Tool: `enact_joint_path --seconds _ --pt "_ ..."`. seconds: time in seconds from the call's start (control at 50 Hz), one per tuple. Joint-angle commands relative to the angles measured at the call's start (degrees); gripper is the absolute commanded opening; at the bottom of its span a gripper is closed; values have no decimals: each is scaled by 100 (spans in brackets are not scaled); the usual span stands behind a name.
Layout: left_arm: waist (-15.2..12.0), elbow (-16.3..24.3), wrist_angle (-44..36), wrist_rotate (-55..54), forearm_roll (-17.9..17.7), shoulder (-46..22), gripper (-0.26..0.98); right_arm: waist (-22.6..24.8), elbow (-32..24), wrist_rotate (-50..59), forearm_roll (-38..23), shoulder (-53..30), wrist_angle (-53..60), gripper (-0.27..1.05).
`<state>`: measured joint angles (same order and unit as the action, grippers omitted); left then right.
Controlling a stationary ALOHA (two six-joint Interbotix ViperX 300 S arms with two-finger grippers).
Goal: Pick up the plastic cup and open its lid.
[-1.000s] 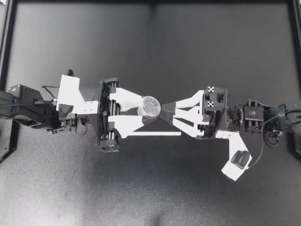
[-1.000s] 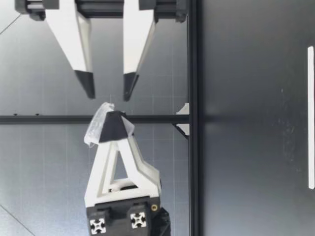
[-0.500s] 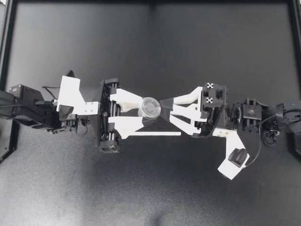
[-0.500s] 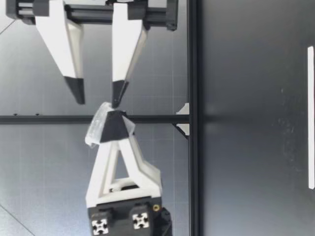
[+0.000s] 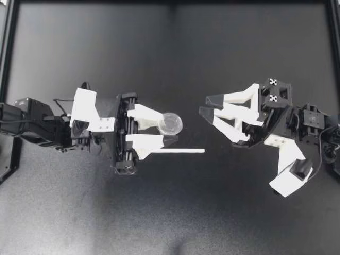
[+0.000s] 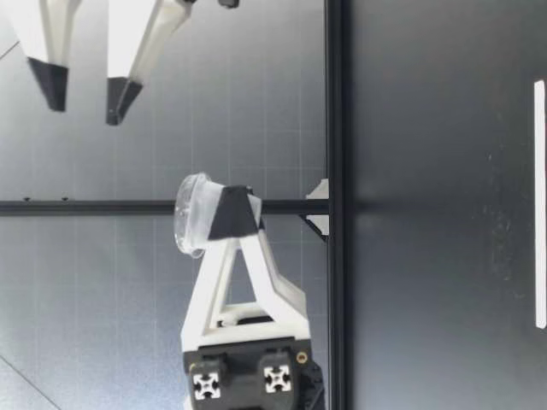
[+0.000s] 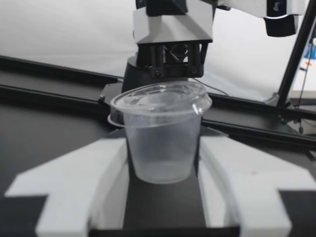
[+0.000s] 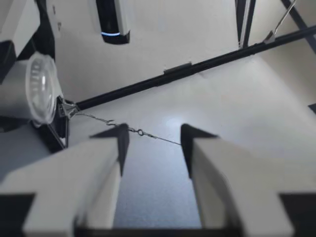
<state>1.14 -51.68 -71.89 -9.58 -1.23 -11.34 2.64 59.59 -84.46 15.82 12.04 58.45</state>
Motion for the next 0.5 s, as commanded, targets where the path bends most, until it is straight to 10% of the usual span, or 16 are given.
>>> enact_joint_path --seconds 0.0,0.48 --pt "0 35 -26 35 26 202 21 53 -62 185 18 53 -105 50" --pt "0 -97 -35 677 193 598 21 185 -378 5634 -35 185 -1608 39"
